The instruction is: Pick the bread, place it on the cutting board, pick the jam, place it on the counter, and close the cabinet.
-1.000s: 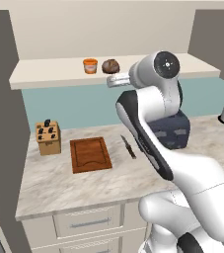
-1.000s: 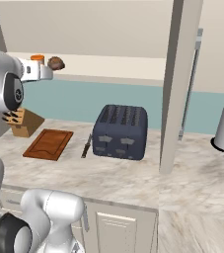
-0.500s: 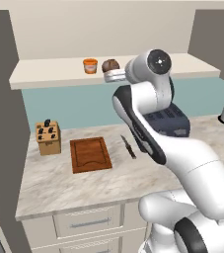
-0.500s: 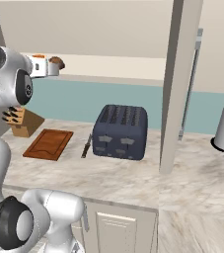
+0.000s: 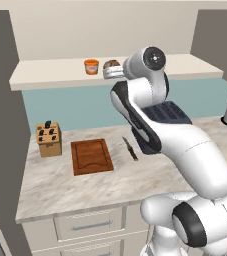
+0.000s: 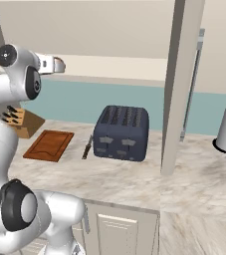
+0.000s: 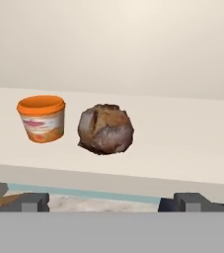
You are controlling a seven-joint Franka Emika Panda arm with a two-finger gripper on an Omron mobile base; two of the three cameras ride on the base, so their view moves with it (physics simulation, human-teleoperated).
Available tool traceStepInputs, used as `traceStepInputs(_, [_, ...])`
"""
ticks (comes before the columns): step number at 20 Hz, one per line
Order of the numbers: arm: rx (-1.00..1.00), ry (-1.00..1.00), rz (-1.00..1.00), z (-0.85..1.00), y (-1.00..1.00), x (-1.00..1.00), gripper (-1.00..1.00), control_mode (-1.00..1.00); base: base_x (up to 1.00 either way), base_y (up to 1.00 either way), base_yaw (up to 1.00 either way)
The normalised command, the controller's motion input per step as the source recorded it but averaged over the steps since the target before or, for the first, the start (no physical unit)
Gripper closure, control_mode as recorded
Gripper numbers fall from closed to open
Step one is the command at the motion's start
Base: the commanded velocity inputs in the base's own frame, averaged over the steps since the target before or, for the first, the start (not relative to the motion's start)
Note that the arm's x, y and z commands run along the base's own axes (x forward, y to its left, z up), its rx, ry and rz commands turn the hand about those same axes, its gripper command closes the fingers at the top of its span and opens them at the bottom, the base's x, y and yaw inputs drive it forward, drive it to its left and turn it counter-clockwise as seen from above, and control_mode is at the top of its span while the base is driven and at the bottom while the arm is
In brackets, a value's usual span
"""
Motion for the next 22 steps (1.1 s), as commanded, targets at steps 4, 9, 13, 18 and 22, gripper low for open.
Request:
traceStepInputs(4, [0.0,0.0,0.0,0.0,0.02,0.31,-1.0,-1.0,0.0,0.0,0.0])
traceStepInputs(9, [0.0,0.0,0.0,0.0,0.03,0.24,-1.0,-1.0,0.0,0.0,0.0])
traceStepInputs(13, [0.0,0.0,0.0,0.0,0.07,0.21,-1.0,-1.0,0.0,0.0,0.0])
traceStepInputs(18, [0.0,0.0,0.0,0.0,0.05,0.16,-1.0,-1.0,0.0,0.0,0.0])
traceStepInputs(22, [0.0,0.0,0.0,-0.03,0.03,0.18,-1.0,-1.0,0.0,0.0,0.0])
